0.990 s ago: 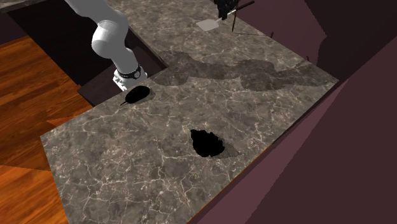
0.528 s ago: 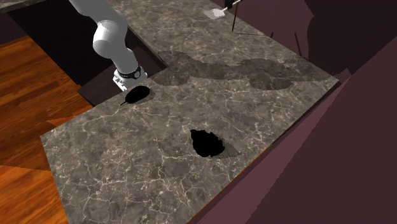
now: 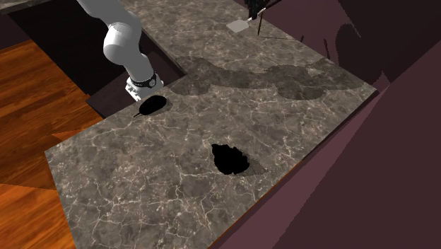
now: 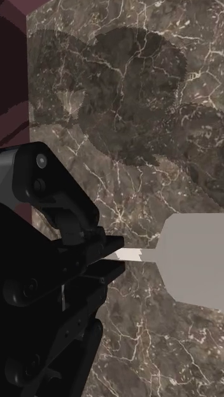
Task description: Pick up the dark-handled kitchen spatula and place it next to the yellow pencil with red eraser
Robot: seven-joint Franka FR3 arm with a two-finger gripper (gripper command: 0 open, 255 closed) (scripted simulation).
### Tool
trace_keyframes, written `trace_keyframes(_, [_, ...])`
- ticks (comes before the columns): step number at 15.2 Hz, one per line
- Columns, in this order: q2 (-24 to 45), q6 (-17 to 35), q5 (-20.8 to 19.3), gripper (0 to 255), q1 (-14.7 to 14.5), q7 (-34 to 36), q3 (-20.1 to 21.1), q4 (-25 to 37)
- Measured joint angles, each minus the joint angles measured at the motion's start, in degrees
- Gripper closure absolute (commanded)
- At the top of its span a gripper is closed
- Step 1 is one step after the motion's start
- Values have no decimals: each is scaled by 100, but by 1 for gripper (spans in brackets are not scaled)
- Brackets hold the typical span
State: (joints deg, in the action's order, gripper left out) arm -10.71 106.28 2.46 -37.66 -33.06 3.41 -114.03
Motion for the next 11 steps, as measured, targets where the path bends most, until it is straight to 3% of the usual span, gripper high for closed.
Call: trace_keyframes(11, [85, 863, 10, 255, -8, -17, 13, -778])
